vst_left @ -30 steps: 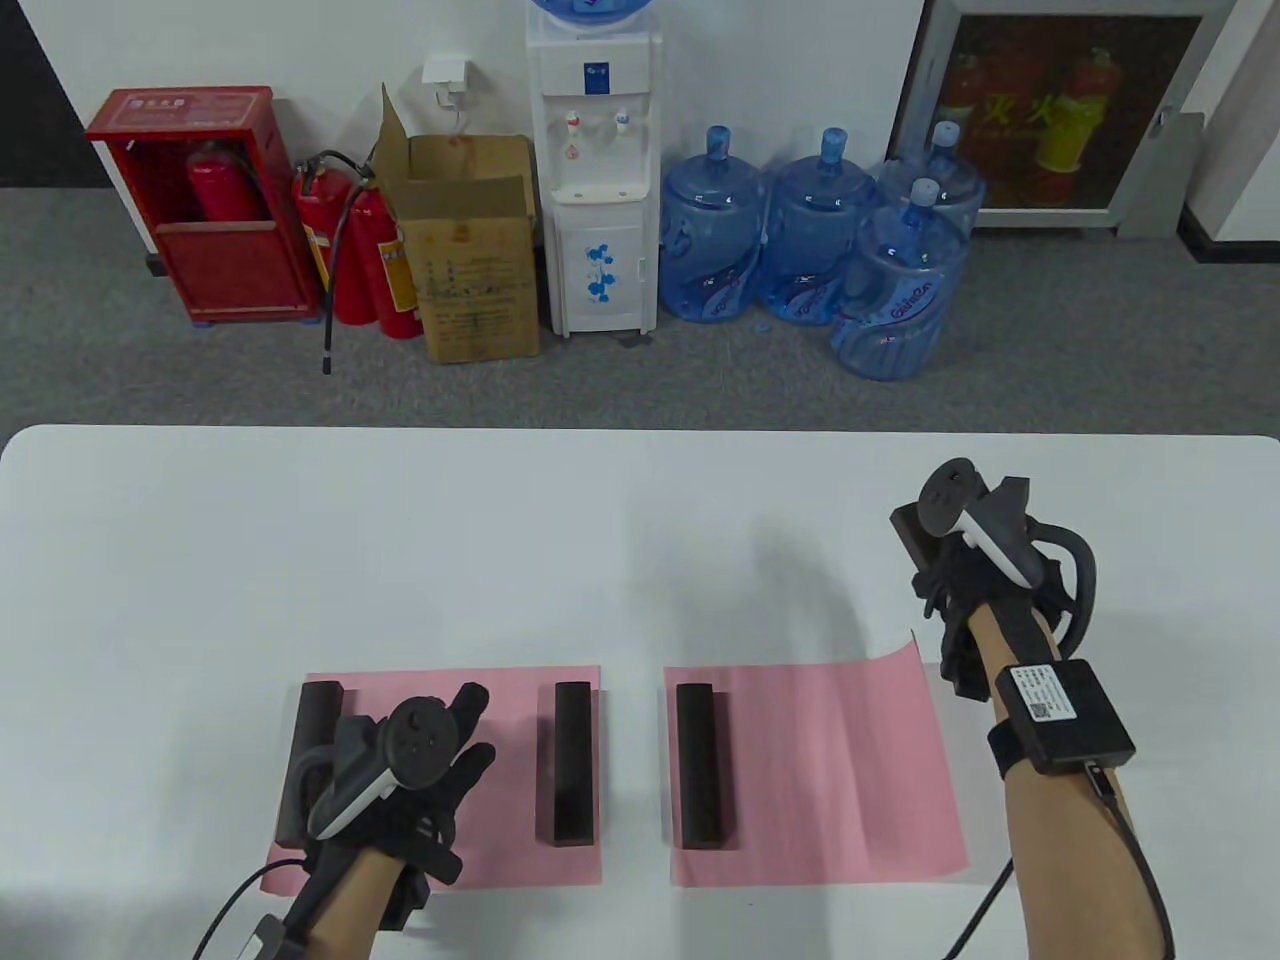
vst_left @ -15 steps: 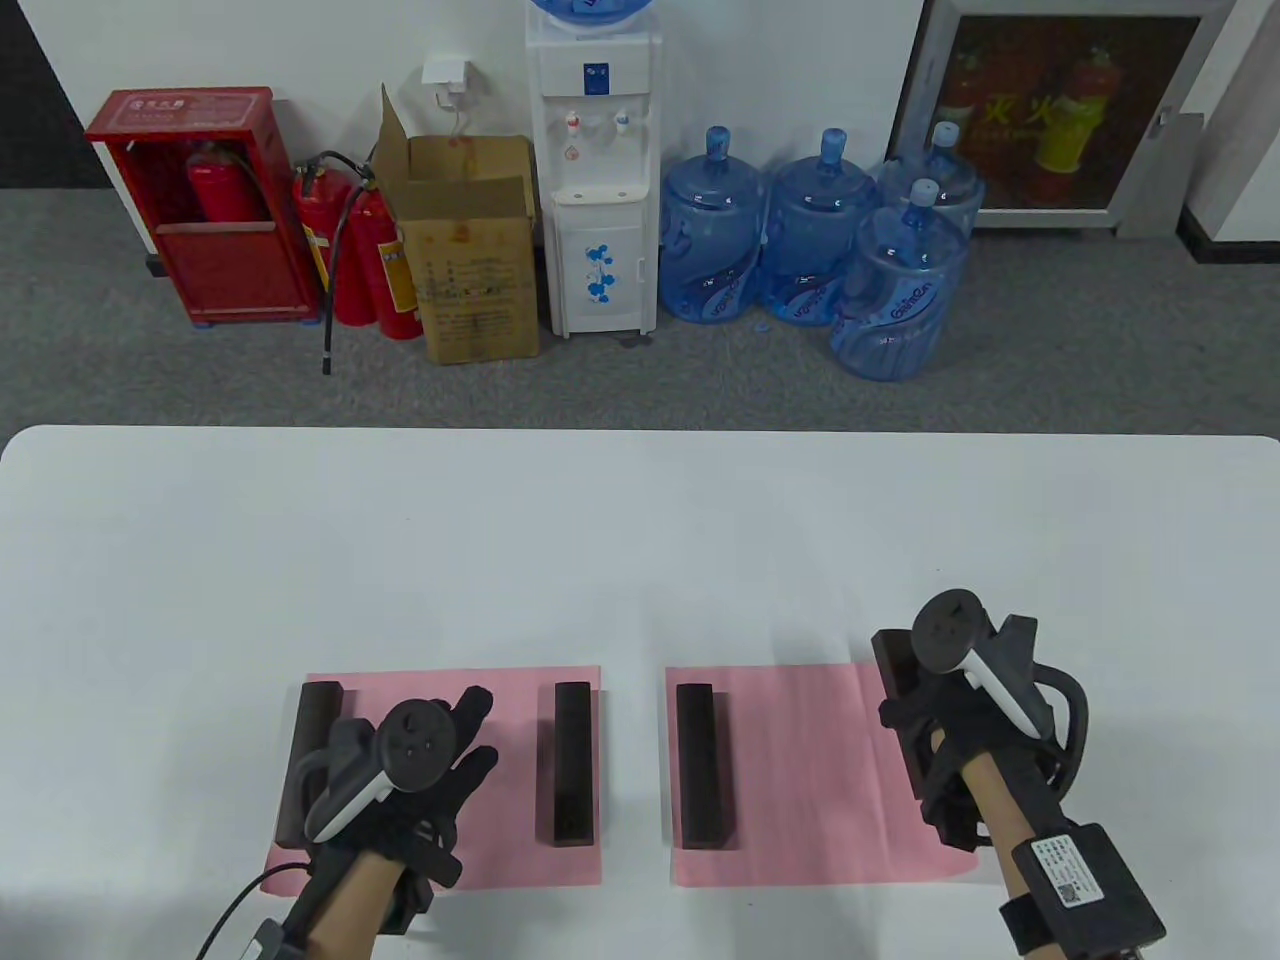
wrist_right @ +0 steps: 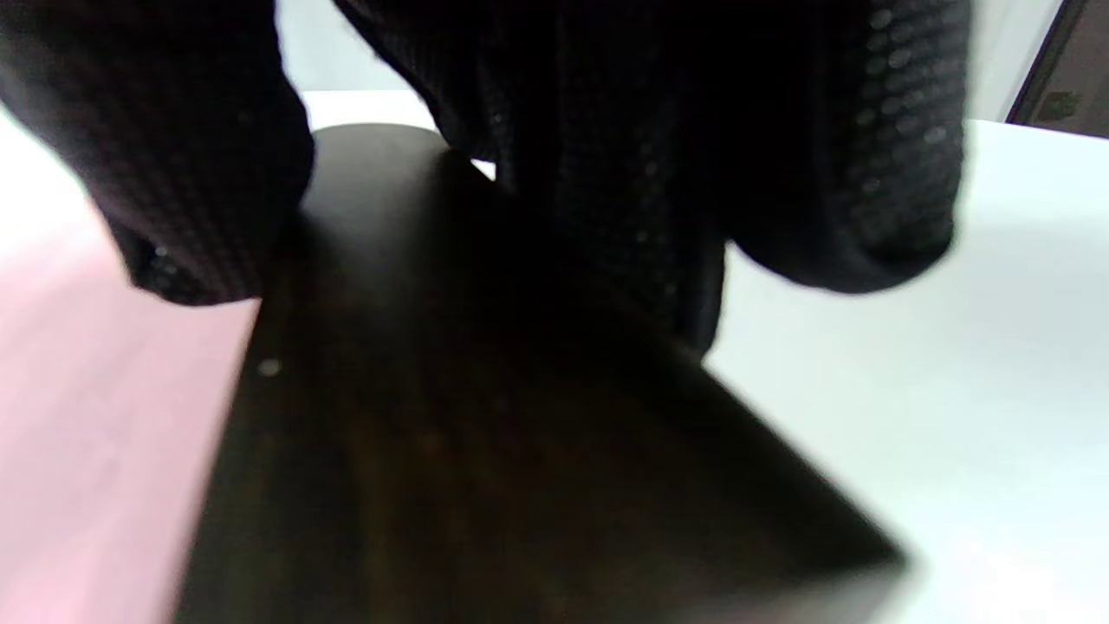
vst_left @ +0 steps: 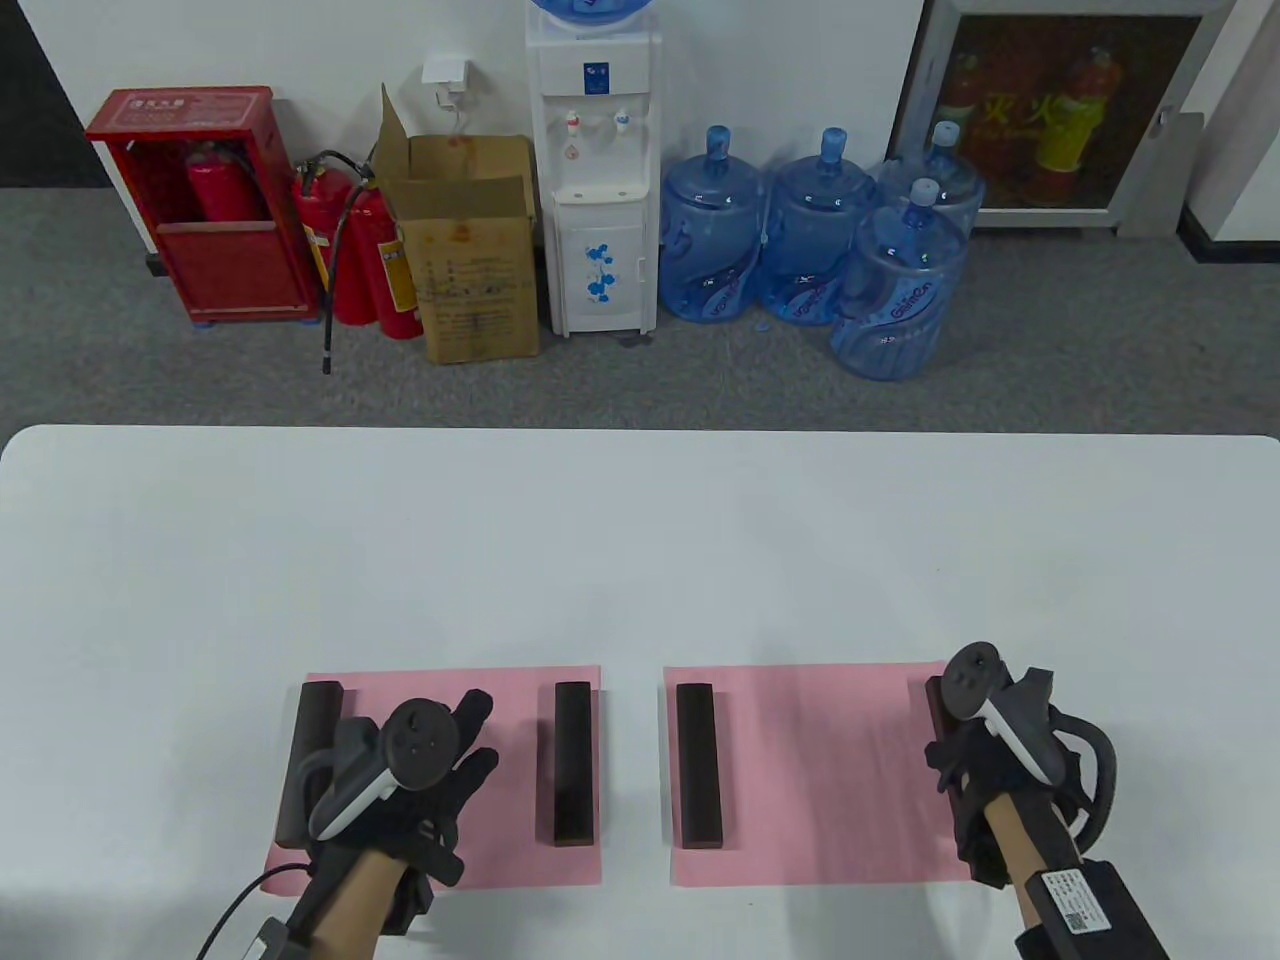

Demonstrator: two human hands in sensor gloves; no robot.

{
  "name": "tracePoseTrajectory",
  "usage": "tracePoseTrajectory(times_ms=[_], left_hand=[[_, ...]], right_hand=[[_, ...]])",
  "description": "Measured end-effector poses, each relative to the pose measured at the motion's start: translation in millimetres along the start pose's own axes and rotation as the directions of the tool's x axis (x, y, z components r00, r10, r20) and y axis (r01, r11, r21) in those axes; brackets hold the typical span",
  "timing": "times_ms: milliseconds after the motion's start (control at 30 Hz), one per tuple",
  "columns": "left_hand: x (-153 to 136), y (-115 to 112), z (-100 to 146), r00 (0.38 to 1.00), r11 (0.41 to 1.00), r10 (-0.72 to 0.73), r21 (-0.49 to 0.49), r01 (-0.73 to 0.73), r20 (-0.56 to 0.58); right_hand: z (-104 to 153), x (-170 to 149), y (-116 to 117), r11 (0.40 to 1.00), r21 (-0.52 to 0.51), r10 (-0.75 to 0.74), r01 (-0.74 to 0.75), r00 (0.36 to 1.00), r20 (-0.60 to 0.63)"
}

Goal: Unroll papers and secure with paperweights

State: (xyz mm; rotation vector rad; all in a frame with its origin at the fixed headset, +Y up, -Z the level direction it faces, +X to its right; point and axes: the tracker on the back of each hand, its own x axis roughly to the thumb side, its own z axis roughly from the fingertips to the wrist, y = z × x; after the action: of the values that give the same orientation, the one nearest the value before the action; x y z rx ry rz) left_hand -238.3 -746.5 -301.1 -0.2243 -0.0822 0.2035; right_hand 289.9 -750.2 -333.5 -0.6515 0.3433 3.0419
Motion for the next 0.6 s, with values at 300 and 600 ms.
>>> tracePoseTrajectory(times_ms=[300, 600], left_hand=[[1.3, -0.6, -0.7, 1.0, 1.0, -0.007, -0.012, 0.007, -0.005], [0.6, -0.1, -1.8, 1.0, 1.0, -0.01, -0.002, 0.01, -0.025]], right_hand=[[1.1, 1.5, -6.5, 0.998, 0.057, 0.007, -0.006, 1.0, -0.01], [32.4, 43.3, -38.7, 0.988, -0.105, -0.082, 0.111, 0.965, 0.248]])
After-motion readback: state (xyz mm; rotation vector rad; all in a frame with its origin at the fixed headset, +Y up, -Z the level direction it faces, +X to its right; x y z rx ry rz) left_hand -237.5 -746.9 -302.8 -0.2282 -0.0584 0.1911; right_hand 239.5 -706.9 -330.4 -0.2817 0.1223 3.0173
